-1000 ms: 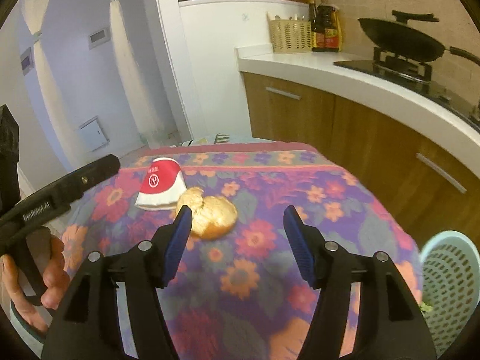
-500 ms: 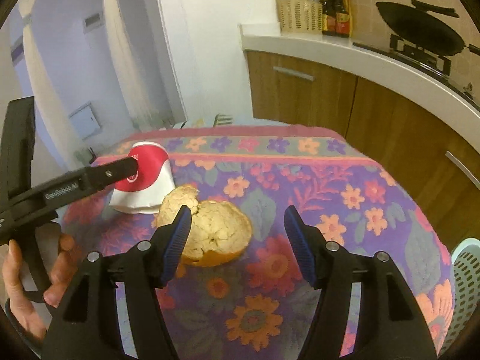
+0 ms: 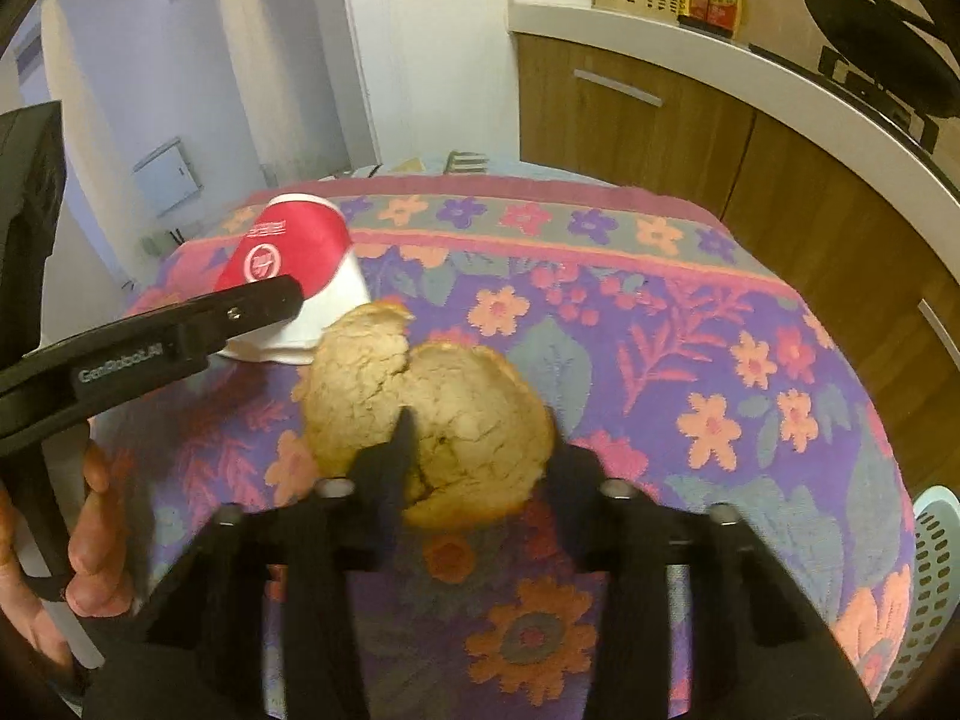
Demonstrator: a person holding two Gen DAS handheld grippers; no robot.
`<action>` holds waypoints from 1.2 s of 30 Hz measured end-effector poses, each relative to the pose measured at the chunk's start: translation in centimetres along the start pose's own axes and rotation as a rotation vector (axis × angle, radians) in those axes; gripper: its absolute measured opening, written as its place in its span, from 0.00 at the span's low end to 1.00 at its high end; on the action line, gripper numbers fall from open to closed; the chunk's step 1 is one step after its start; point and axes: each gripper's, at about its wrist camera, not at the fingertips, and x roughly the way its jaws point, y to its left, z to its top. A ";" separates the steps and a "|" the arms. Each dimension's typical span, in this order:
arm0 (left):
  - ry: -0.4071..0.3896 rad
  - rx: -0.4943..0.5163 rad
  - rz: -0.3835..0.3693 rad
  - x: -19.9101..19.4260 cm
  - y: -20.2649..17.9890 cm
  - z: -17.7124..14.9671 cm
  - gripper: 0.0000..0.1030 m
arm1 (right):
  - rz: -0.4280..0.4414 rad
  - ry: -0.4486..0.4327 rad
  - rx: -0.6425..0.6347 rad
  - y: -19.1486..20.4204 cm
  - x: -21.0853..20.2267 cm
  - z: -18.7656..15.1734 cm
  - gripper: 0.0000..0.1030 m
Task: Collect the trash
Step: 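Grasp the red-and-white paper cup with the left gripper while the right gripper grasps the bread crust, then carry the cup and bread crust over the wastebasket and open both grippers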
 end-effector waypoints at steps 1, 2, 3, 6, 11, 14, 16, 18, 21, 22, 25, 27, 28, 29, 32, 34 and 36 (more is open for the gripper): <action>-0.011 0.002 0.001 -0.2 0.0 0.0 0.35 | 0.005 -0.007 0.000 0.0 -0.2 -0.1 0.20; -0.018 0.002 0.001 -0.3 0.0 0.0 0.34 | 0.004 -0.013 0.002 0.0 -0.3 -0.2 0.15; -0.027 0.000 -0.002 -0.5 0.0 -0.1 0.31 | 0.011 -0.015 0.007 -0.1 -0.4 -0.2 0.12; -0.049 -0.005 -0.008 -1.0 0.1 -0.1 0.27 | 0.019 -0.035 0.016 -0.4 -0.9 -0.3 0.05; -0.104 0.006 -0.007 -2.0 -0.6 -0.4 0.24 | -0.013 -0.095 0.002 -0.1 -2.0 -0.4 0.04; -0.134 0.019 -0.015 -2.7 -1.1 -0.5 0.22 | -0.007 -0.120 -0.009 -0.1 -2.6 -0.5 0.04; -0.154 0.029 -0.029 -3.2 -1.4 -0.4 0.20 | 0.020 -0.139 -0.003 -0.6 -3.2 -0.5 0.04; -0.175 0.043 -0.049 -3.7 -1.9 -0.5 0.19 | 0.014 -0.146 0.012 -1.4 -3.7 -0.7 0.04; -0.190 0.053 -0.090 -4.4 -2.6 -0.6 0.19 | 0.005 -0.162 0.050 -2.8 -5.0 -1.2 0.04; -0.194 0.058 -0.106 -4.7 -3.0 -0.6 0.19 | -0.004 -0.178 0.067 -3.5 -6.0 -1.6 0.04; -0.214 0.090 -0.133 -5.8 -4.8 -0.8 0.19 | -0.056 -0.224 0.091 -5.4 -8.9 -2.7 0.04; -0.225 0.114 -0.178 -6.9 -6.6 -1.1 0.19 | -0.075 -0.253 0.106 -6.5 -10.8 -3.4 0.04; -0.234 0.129 -0.196 -7.5 -7.6 -1.3 0.19 | -0.086 -0.278 0.120 -7.5 -12.5 -4.0 0.04; -0.238 0.140 -0.208 -7.7 -8.5 -1.5 0.19 | -0.095 -0.290 0.129 -8.1 -13.4 -4.4 0.04; -0.252 0.188 -0.253 -8.7 -12.0 -2.3 0.19 | -0.136 -0.328 0.154 -9.9 -16.7 -5.8 0.04; -0.256 0.214 -0.292 -9.2 -14.4 -2.8 0.19 | -0.163 -0.345 0.160 -10.7 -18.3 -6.7 0.04; -0.258 0.238 -0.320 -9.4 -16.4 -3.3 0.19 | -0.181 -0.352 0.167 -11.5 -19.5 -7.5 0.04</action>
